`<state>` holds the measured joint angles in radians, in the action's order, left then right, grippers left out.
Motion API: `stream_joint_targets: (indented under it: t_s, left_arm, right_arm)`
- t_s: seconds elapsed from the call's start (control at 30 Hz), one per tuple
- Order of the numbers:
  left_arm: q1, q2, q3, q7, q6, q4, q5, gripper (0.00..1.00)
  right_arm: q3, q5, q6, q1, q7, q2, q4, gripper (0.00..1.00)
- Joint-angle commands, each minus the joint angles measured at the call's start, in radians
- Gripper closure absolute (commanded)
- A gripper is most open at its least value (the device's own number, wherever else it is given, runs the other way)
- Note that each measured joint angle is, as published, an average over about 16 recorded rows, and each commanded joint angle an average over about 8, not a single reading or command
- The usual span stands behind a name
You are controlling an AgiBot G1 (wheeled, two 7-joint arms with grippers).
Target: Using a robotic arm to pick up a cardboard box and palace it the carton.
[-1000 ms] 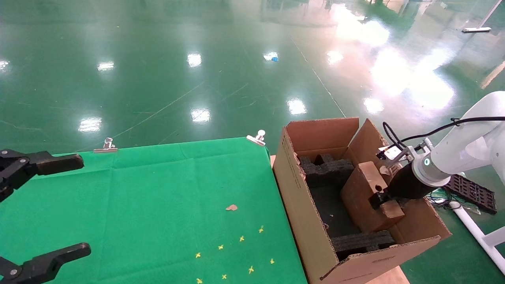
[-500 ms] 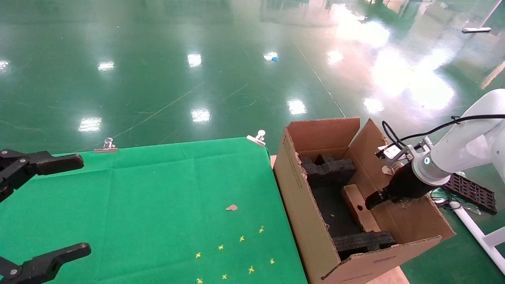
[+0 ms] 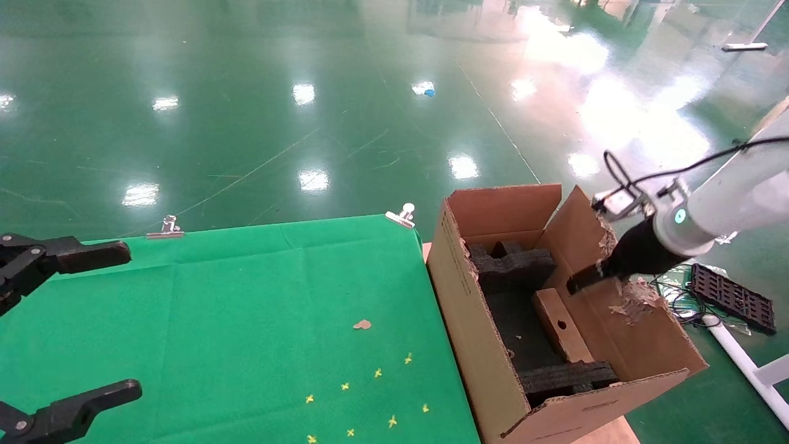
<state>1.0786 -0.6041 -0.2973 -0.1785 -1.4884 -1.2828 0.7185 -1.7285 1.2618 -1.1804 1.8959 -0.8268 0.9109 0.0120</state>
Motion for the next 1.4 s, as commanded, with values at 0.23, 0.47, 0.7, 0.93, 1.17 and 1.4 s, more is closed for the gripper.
stream_joint_targets:
  t_s: [0.23,0.47,0.7,0.93,1.17,1.4]
  left_arm:
    - [0.0,0.0,0.0,0.0,0.0,0.0,0.0,0.0]
    - [0.0,0.0,-0.001,0.0,0.0,0.0,-0.001,0.0]
    - [0.0,0.0,-0.001,0.001,0.001,0.0,-0.001,0.0]
    - [0.0,0.001,-0.001,0.001,0.001,0.001,-0.001,0.0]
    - [0.0,0.001,-0.002,0.001,0.0,0.001,-0.001,0.0]
    - [0.001,0.001,-0.002,0.001,0.001,0.001,-0.002,0.0]
  right_arm:
    - [0.003,-0.003,-0.02,0.121,0.044,-0.01,0.005,0.0]
    - [0.02,-0.025,-0.034,0.258,0.115,-0.026,0.026,0.0]
    - [0.045,-0.057,-0.008,0.325,0.169,-0.05,0.04,0.0]
    - [0.096,-0.075,0.006,0.302,0.194,-0.062,0.078,0.0]
    - [0.245,-0.125,-0.03,0.179,0.243,-0.088,0.209,0.0]
    - [0.409,-0.181,-0.069,0.043,0.297,-0.117,0.354,0.0]
